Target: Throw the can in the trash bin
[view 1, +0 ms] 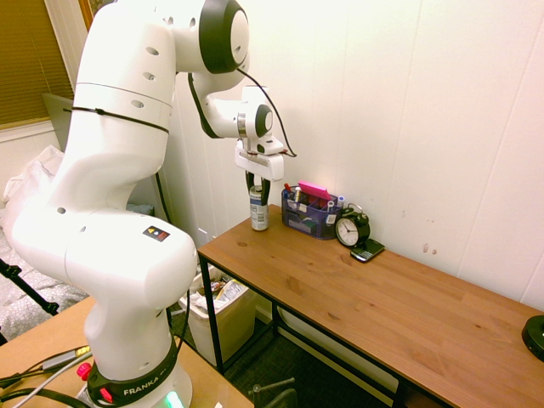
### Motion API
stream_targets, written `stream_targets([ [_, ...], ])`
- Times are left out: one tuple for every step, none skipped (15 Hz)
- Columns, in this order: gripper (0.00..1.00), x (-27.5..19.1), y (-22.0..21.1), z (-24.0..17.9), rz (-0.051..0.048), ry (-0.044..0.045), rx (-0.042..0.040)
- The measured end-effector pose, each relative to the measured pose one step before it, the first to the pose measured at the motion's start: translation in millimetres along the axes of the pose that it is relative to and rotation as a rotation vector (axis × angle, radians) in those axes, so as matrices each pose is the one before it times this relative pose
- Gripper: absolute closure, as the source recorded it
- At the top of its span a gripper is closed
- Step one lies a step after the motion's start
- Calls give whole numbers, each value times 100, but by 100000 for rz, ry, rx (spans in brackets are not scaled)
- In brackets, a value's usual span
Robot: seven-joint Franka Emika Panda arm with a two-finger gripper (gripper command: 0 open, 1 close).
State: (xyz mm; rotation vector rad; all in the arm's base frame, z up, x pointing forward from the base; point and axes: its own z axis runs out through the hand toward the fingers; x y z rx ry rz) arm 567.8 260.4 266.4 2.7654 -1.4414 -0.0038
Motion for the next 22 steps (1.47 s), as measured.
stream_targets([
  [100,-1710,-82,-618,-2807,-1270,1594],
  [100,-2336,-130,-640,-3105,-865,957],
  [100,-2520,-292,-468,-3979,-492,703],
  [100,-2584,-456,-170,-3639,-780,417],
  [100,-2401,-471,80,-3097,-1312,161],
  [100,-1865,-607,333,-2744,-835,-3],
  [100,-1292,-785,544,-1865,-575,-84],
  [0,-718,-884,887,-986,-795,-755],
  [0,-284,-720,1177,-894,-174,-1669],
  [0,-35,-520,1212,-521,403,-1607],
  [0,13,-463,883,-28,68,-676],
  [0,-14,-333,468,-70,6,-291],
  [0,70,-173,72,80,43,-36],
  [0,156,-117,-203,206,166,342],
  [0,154,-84,-179,202,174,332],
  [0,138,-32,-129,237,82,214],
  [0,65,-14,-48,145,-13,113],
  [0,56,3,-34,125,-68,71],
  [0,78,-3,-79,154,-33,161],
  [0,25,-29,-104,82,-6,240],
  [0,-2,-29,-148,61,-5,292],
  [0,-3,-45,-275,142,-38,529],
])
